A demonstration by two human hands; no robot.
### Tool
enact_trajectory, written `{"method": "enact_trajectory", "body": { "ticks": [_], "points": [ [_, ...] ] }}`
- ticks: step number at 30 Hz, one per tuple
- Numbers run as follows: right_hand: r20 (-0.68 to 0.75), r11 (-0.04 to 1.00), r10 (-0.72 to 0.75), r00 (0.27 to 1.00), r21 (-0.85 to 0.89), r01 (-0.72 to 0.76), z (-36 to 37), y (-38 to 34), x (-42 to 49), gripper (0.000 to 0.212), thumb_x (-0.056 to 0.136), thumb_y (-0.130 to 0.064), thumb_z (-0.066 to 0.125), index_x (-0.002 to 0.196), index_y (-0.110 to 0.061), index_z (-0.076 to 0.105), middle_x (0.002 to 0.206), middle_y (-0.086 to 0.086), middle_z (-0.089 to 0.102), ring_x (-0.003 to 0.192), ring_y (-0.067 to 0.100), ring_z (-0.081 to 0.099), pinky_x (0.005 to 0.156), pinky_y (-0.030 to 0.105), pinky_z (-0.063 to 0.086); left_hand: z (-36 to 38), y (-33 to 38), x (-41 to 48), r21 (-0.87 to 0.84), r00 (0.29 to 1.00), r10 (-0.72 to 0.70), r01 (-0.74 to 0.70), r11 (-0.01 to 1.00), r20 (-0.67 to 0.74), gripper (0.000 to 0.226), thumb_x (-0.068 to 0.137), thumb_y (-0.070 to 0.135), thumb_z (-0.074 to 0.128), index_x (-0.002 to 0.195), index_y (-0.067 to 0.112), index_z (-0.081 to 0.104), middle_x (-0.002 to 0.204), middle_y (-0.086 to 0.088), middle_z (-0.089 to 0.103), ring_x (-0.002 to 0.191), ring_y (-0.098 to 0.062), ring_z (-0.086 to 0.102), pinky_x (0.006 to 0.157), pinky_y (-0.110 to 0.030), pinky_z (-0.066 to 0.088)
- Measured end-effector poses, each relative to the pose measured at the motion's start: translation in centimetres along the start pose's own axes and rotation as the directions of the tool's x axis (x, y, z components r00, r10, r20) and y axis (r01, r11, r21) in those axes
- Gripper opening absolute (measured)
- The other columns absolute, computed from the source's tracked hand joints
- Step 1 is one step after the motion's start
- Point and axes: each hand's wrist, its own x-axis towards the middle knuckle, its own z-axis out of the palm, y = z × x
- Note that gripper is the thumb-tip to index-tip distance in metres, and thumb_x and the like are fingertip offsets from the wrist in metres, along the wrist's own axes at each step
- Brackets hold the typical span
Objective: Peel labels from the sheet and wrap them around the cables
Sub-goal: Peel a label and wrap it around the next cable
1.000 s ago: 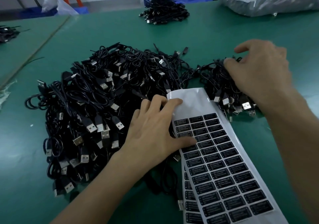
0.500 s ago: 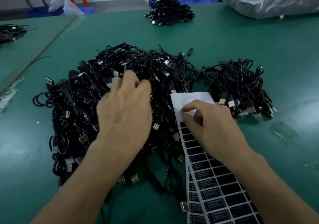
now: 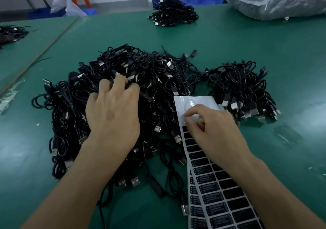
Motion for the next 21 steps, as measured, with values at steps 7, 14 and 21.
{"method": "enact_trajectory", "body": {
  "ticks": [7,14,21],
  "points": [
    [-0.025,0.999,-0.034,0.999,0.011,0.034,-0.1,0.2,0.0,0.010,0.099,-0.030,0.059,0.100,-0.025,0.066,0.049,-0.017,0.050,0.048,0.007,0.043,0.057,0.041,0.050,-0.1,0.1,0.2,-0.164,0.995,0.000,-0.017,0.986,-0.105,0.033,0.090,-0.005,0.058,0.116,0.015,0.062,0.109,-0.004,0.058,0.107,-0.028,0.050,0.070,-0.036,0.038],
    [-0.122,0.996,-0.057,0.991,0.057,0.064,0.1,-0.2,0.0,0.031,0.096,-0.045,0.049,0.095,-0.023,0.070,0.046,-0.018,0.041,0.055,0.002,0.052,0.051,0.025,0.034,-1.3,2.4,-0.9,-0.386,0.969,0.152,-0.218,0.896,-0.194,0.033,0.085,-0.017,0.060,0.106,0.008,0.068,0.087,-0.004,0.061,0.077,-0.027,0.059,0.070,-0.047,0.054],
    [-0.116,0.966,-0.072,0.991,0.240,0.098,0.2,-0.3,0.3,0.046,0.104,-0.050,0.035,0.066,-0.029,0.053,0.052,-0.008,0.045,0.047,0.009,0.040,0.047,0.022,0.028,-0.5,4.3,-1.9,-0.302,0.813,0.444,-0.561,0.771,-0.377,0.024,0.084,-0.008,0.054,0.098,0.002,0.071,0.088,-0.011,0.065,0.078,-0.027,0.061,0.055,-0.038,0.056]
  ]
}}
